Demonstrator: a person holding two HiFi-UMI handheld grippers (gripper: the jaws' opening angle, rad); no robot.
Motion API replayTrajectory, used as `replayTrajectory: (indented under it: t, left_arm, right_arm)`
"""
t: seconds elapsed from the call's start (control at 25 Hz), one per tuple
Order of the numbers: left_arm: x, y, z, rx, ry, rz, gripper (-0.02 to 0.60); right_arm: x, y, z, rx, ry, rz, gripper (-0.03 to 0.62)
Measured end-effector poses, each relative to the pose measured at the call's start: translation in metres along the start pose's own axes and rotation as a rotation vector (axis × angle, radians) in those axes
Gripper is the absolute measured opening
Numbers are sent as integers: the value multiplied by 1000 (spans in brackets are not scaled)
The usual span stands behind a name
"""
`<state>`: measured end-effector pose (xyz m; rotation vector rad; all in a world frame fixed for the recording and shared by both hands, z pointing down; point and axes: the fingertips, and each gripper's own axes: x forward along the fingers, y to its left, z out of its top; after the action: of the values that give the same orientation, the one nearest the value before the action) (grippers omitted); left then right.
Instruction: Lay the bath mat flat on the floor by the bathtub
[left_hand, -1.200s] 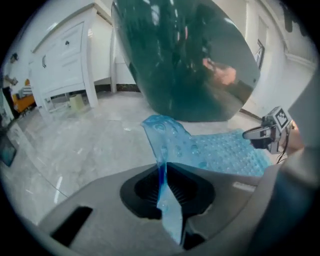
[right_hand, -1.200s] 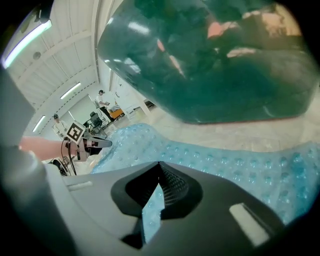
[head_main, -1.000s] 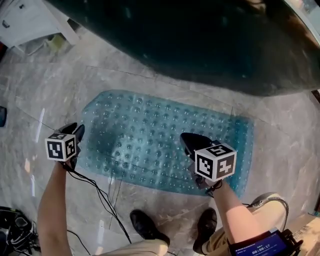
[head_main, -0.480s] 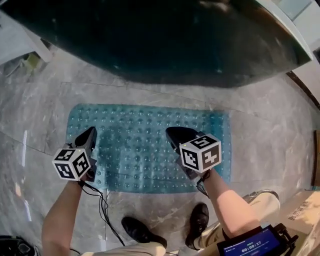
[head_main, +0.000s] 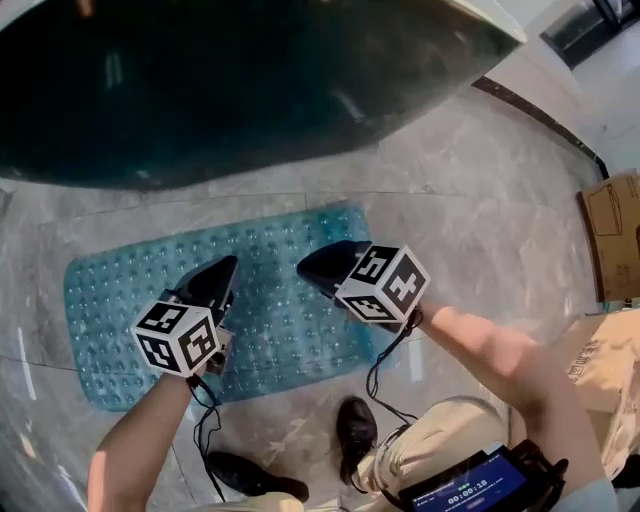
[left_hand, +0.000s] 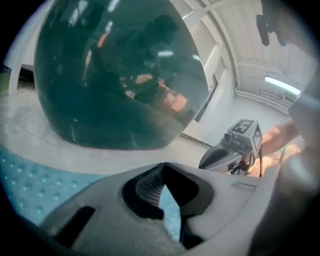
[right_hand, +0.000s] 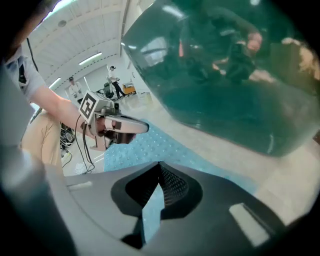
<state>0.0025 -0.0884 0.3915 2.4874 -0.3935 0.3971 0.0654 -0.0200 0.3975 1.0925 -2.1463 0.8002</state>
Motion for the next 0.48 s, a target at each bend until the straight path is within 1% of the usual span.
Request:
replayTrajectory:
  t: [0.08,0.16,0.24,0.36,0.4,0.48]
  left_arm:
    - [19,-27,-9,-14,34,-27,8]
    - [30,-45,-18,-28,59,-43,8]
    - [36,-55,-29,-48,78,-49,8]
    - [46,-58,-45,-87,103,-43,8]
    - [51,-57,-51,-102,111,-42,8]
    - [63,-58,-62,-123,128,-43,8]
  right_arm:
    - [-28,-23,-39,73,-17,-57,9]
    - [-47,-46,-78,186,-53,-130,24]
    - [-59,-66,-117,299,-84,-213,56]
    - [-66,-96,-167,405,-90,-341,105]
    - [-65,-104,-180,430,-87,-368,132]
    - [-58,-118,-199,476,-80,-393,178]
